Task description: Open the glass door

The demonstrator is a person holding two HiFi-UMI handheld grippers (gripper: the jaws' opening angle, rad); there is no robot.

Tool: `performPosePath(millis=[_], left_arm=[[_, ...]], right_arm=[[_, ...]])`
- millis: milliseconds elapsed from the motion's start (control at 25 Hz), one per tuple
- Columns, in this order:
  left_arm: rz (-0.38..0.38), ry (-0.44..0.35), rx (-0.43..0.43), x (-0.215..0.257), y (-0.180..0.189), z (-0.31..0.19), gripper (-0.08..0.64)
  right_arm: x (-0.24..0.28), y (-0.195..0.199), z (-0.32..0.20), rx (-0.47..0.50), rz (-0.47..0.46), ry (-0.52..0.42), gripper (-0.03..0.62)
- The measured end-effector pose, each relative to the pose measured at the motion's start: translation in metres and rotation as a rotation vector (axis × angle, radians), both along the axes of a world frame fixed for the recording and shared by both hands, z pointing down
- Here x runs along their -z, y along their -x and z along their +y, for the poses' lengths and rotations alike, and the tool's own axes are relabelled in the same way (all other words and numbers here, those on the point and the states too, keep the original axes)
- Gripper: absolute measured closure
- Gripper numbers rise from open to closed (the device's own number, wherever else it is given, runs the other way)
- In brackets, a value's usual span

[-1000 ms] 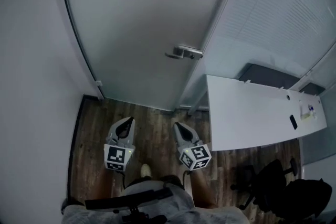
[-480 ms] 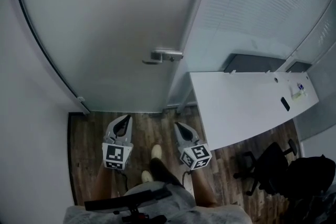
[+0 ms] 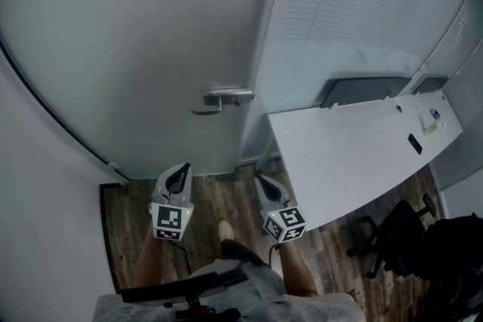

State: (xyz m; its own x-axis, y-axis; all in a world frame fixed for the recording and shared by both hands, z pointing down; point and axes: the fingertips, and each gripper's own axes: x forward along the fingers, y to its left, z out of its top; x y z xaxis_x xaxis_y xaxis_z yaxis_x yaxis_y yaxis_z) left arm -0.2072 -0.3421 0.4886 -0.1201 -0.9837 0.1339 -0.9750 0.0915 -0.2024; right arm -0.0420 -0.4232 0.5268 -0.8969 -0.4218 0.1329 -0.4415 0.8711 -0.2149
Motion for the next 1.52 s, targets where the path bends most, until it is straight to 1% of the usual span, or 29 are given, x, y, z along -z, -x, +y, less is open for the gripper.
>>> performPosePath(millis=[280, 320, 360, 640, 800, 880, 1000, 1240, 1520], left_arm=[[-0.084, 0.043, -0.062, -0.003, 0.018, -0.056, 0.555], [-0.102, 0.055, -0.072, -0.004, 0.019, -0.062, 0.554], [-0.129, 0.071, -0.082, -0.006, 0.02, -0.068, 0.537], [-0.391, 0.154, -0.171, -0.021, 0.026, -0.107, 0.503], [-0.56, 0.237, -0.232, -0.04, 0.035, -0.131, 0.461], [-0.623, 0.276, -0.253, -0.046, 0.039, -0.14, 0.446], [-0.661, 0.306, -0.279, -0.051, 0.043, -0.152, 0.438], [-0.691, 0.362, -0.312, -0.074, 0.053, -0.178, 0.386], [-0.755, 0.475, -0.353, -0.1, 0.074, -0.201, 0.36]], right_arm=[[-0.007, 0.011, -0.039, -0.021, 0.015, 0.004, 0.591], [-0.007, 0.012, -0.042, -0.025, 0.014, 0.007, 0.591], [-0.007, 0.012, -0.046, -0.027, 0.014, 0.009, 0.591], [-0.019, 0.012, -0.068, -0.043, 0.02, 0.022, 0.591], [-0.024, 0.01, -0.077, -0.048, 0.021, 0.019, 0.591], [-0.024, 0.007, -0.083, -0.055, 0.021, 0.019, 0.591], [-0.026, 0.002, -0.093, -0.074, 0.018, 0.026, 0.591], [-0.033, -0.001, -0.111, -0.092, 0.019, 0.03, 0.591], [-0.037, 0.001, -0.123, -0.085, 0.034, 0.026, 0.591]])
